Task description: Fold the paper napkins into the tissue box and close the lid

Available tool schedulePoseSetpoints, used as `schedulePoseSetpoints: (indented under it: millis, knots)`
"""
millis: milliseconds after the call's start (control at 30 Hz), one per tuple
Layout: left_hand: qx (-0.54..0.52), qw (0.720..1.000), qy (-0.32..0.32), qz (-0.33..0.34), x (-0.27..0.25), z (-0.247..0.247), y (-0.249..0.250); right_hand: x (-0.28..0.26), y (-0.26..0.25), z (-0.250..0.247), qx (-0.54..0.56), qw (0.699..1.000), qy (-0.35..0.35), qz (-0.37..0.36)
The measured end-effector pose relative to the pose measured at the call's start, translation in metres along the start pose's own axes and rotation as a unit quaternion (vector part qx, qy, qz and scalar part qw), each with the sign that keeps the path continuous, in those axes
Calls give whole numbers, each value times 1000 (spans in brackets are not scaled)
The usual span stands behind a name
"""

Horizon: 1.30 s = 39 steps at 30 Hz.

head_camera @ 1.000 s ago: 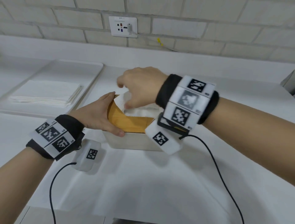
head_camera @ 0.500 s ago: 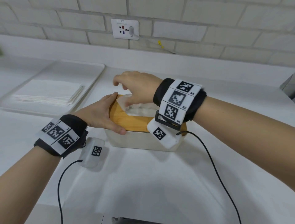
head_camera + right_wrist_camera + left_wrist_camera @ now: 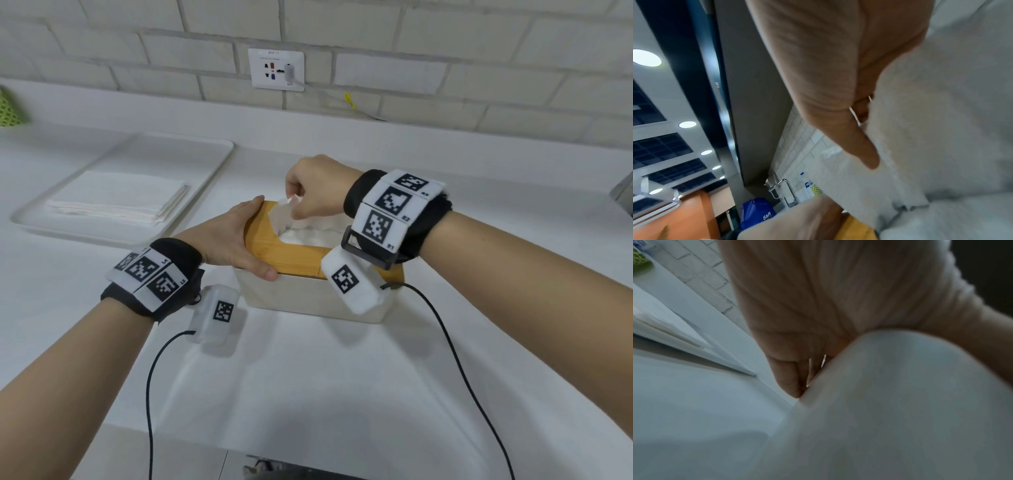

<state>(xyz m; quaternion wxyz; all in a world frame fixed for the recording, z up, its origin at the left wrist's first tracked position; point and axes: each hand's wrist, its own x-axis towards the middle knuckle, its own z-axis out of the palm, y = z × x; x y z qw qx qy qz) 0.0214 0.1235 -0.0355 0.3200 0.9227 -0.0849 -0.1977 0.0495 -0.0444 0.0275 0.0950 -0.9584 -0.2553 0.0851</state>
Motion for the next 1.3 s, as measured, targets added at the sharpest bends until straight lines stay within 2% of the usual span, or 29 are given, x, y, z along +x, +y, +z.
schedulePoseSetpoints:
  millis: [100,200,267,500,700,800,833,867,933,967,1000,1067,1167,1300]
  knots:
    - [5,1000,0,-7,0,1,2,3,-5,0,24,999,-33,17]
    - [5,1000,-8,-6,0,0,2,5,-10,0,3,997,-81,18]
    - [2,1000,-6,-7,1,0,0,5,-11,-2,-14,997,-81,6]
    - [1,1000,0,-9,1,0,2,5,-8,0,-20,999,-18,-31]
    - [0,1000,-8,5,3,-1,-4,0,-3,-3,96,993,8,-65]
    - [1,1000,-7,10,3,-1,-4,-7,-1,-3,197,970,108,-87]
    - [0,1000,-9,9,3,-2,-3,-11,1,-5,205,967,117,-90]
    - [-1,1000,-13,9,3,-2,-4,-14,4,-7,184,974,98,-86]
    - [0,1000,-15,6,3,-2,-3,-19,12,-9,48,998,-5,-49]
    - [0,1000,-16,4,4,-2,-4,-22,16,-9,-23,999,-38,-31]
    - [0,1000,-15,4,5,-2,-5,-24,19,-9,-66,997,-41,-21]
    - [1,1000,-12,-2,6,-2,-6,-28,24,-7,-76,997,21,-15]
    - [-1,1000,-8,-3,8,-1,-7,-30,28,-7,-31,992,122,-5]
    - [-5,1000,-12,-6,5,-5,-4,-45,36,-7,3,976,217,0]
